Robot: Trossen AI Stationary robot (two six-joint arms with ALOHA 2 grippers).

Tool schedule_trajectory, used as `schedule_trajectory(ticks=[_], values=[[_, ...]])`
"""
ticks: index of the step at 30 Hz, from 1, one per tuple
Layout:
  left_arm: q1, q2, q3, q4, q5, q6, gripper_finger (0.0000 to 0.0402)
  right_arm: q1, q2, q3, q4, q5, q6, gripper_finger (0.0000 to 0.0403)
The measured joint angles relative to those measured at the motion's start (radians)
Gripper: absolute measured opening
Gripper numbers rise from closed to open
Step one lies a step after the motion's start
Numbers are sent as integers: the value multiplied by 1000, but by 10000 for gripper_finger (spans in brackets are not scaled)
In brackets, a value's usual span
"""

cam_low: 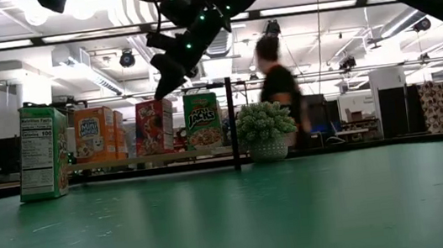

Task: Stack cereal on shelf
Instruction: Put the top red cereal box on the shelf aligned with the other red cereal box

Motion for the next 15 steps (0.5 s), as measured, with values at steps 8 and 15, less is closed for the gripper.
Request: schedule_trajectory(ticks=[8,15], values=[[0,0,0,0,0,0,0,-14,0,-8,37,0,-25,12],[0,0,0,0,0,0,0,-5,-8,26,-58,3,-16,12]])
